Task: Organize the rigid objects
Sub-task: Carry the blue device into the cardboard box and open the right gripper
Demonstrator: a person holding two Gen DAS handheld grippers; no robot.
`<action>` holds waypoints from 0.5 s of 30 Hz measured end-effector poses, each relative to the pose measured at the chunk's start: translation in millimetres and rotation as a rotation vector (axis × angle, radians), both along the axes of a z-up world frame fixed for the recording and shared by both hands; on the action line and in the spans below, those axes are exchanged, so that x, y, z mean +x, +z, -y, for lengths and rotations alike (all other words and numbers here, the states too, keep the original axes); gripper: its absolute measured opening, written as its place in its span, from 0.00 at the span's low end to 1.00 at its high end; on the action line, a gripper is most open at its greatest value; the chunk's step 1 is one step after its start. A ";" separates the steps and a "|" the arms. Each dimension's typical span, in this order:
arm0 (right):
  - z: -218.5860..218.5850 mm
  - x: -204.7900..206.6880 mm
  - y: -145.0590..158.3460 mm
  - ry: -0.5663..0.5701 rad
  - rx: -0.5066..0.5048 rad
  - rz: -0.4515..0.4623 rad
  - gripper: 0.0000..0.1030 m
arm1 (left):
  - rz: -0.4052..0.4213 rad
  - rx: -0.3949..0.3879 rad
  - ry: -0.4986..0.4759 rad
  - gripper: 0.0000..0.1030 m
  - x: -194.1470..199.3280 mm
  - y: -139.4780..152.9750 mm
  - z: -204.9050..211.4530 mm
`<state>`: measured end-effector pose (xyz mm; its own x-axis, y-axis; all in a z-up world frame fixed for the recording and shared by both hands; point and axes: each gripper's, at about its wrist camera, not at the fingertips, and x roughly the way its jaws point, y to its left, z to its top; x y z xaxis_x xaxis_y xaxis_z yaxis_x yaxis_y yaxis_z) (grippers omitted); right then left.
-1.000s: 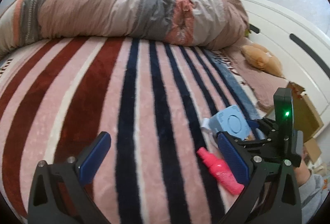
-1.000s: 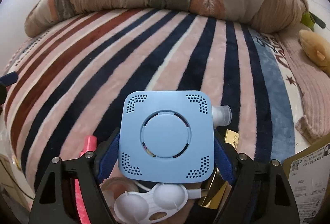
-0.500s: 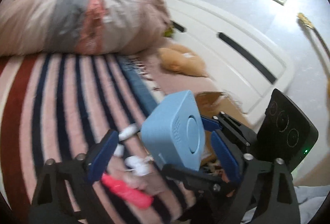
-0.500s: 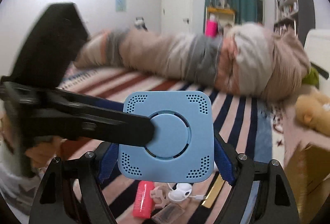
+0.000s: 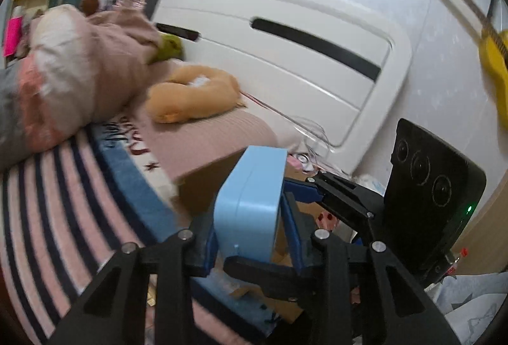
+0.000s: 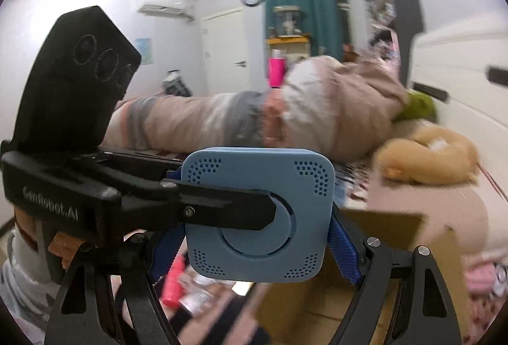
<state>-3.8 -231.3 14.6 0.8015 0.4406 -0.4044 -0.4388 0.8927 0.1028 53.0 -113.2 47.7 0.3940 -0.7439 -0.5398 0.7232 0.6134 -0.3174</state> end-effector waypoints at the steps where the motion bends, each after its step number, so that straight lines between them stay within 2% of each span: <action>1: 12.2 0.4 -2.1 -0.017 0.006 -0.017 0.77 | -0.011 0.019 -0.023 0.31 5.1 -3.5 17.8; 7: 64.5 7.3 -29.6 -0.084 -0.005 -0.150 0.77 | -0.099 0.107 -0.116 0.31 18.2 -31.5 84.2; 11: 71.6 16.2 -44.7 -0.095 -0.021 -0.210 0.77 | -0.172 0.135 -0.138 0.31 29.8 -50.3 96.6; 15: 68.4 22.7 -48.4 -0.100 -0.062 -0.238 0.77 | -0.198 0.153 -0.142 0.32 33.0 -57.7 97.3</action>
<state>18.9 -299.8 -33.8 0.7186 0.3327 -0.6107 -0.3182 0.9381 0.1367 86.1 -210.5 -10.0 0.1673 -0.6880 -0.7062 0.7384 0.5620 -0.3726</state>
